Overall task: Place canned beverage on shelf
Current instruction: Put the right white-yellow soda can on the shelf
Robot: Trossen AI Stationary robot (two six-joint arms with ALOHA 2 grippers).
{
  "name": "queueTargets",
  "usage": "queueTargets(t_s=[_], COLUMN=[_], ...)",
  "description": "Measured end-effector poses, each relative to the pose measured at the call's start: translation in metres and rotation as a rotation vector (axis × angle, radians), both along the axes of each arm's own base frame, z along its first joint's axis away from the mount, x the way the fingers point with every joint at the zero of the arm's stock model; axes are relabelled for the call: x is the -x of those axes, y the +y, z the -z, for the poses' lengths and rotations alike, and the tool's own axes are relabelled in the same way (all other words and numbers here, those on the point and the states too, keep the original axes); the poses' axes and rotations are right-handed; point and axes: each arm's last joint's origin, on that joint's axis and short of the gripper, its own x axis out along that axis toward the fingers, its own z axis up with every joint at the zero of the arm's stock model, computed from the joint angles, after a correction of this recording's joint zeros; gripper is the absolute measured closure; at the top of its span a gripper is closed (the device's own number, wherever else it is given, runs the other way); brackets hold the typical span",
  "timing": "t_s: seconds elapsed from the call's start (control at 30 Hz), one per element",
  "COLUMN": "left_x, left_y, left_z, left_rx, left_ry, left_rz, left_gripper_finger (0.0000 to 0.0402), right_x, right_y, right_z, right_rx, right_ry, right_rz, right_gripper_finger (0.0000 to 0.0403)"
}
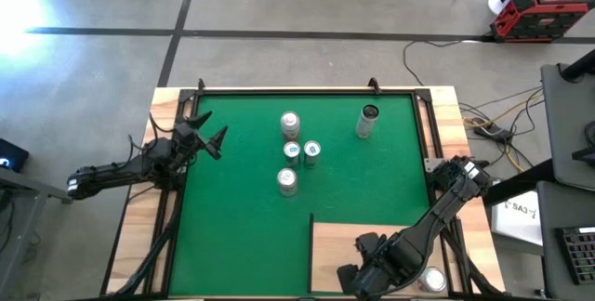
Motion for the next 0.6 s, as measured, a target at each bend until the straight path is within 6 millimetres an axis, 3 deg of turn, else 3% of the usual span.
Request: queueTargets(t_s=[0.23, 0.6], left_x=[0.0000, 0.0000], left_y=[0.0000, 0.0000], left_z=[0.0001, 0.0001], left_rx=[0.000, 0.000], left_ry=[0.000, 0.000], left_rz=[0.000, 0.000], left_gripper_finger=[0.0038, 0.0038], right_x=[-0.0003, -0.0010], right_y=[0.0002, -0.0008], right_z=[0.0000, 0.0001], right_rx=[-0.002, 0.005], right_ry=[-0.002, -0.004], right_rz=[0.002, 0.022], right_gripper_finger=[0.0111, 0.0036])
